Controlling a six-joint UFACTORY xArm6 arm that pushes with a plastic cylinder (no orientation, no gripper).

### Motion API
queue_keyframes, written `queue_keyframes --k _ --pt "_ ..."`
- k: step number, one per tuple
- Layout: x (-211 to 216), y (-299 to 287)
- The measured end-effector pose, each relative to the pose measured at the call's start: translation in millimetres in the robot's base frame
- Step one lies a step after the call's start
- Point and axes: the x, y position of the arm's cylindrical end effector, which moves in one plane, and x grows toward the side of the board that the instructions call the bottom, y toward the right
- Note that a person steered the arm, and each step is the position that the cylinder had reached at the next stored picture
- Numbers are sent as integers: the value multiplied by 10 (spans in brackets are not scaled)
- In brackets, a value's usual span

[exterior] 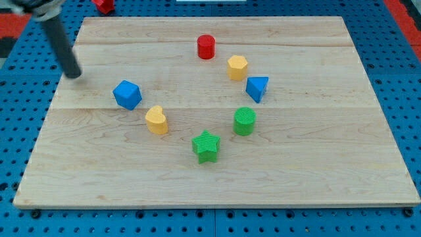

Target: Point your arm to the top center

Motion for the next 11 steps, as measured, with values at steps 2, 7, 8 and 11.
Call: queue_keyframes --k 2,7,8,11 --pt "305 1045" --pt "-857 590" --pt "-899 603" --pt "-1198 1297"
